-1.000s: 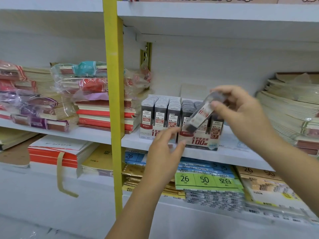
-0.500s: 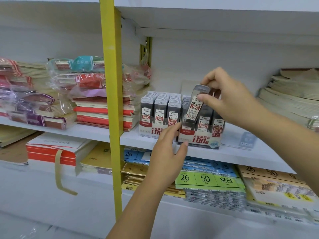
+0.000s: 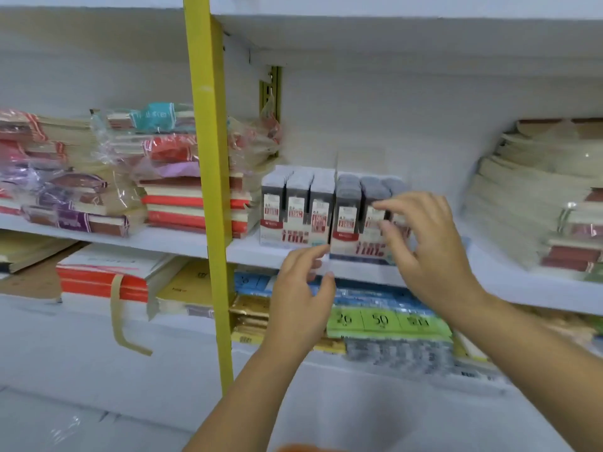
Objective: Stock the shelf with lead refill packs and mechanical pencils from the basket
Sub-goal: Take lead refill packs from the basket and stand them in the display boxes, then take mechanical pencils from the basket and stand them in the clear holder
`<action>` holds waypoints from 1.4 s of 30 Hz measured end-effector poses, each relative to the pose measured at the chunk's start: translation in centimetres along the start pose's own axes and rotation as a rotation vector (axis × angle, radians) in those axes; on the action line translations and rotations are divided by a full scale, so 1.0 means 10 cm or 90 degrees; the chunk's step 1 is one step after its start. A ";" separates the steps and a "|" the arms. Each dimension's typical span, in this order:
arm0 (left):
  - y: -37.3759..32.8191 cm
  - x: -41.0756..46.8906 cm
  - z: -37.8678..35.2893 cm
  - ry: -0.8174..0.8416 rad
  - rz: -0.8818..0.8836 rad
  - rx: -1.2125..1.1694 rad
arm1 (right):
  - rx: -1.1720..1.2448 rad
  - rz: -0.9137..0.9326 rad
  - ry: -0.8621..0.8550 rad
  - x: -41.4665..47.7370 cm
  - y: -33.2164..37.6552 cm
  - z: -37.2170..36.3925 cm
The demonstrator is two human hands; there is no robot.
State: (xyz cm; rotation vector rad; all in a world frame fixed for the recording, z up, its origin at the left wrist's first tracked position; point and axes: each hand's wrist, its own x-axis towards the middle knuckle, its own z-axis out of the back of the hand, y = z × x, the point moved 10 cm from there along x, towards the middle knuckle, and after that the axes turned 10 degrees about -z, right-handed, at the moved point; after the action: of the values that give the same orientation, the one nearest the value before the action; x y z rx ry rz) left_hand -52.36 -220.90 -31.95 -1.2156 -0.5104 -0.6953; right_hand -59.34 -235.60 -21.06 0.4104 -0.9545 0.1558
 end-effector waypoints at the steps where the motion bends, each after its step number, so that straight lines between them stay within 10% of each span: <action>1: 0.05 -0.12 -0.01 0.005 0.006 0.016 | 0.071 -0.043 0.018 -0.27 -0.10 -0.04; 7: 1.16 -1.74 -0.84 0.538 0.246 0.131 | 0.131 -0.525 0.595 -2.95 -1.31 -1.42; 12: 2.02 -3.04 -1.16 0.640 0.420 0.130 | 0.070 -0.716 0.770 -4.81 -1.83 -1.93; 23: 3.12 -3.90 -1.59 0.572 0.514 0.157 | -0.052 -0.805 0.594 -5.63 -2.21 -2.22; 36: 3.52 -4.26 -1.72 0.670 0.581 0.244 | -0.114 -0.618 0.718 -5.80 -2.18 -2.56; 42: 3.38 -4.08 -1.63 0.535 0.592 0.161 | -0.040 -0.621 0.738 -5.80 -2.13 -2.66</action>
State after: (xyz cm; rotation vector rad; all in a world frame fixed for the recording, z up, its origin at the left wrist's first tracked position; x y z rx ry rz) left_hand -56.32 -221.73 -87.23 -0.6958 0.6336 -0.2590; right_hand -65.90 -241.38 -87.78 0.5784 0.4310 -0.4929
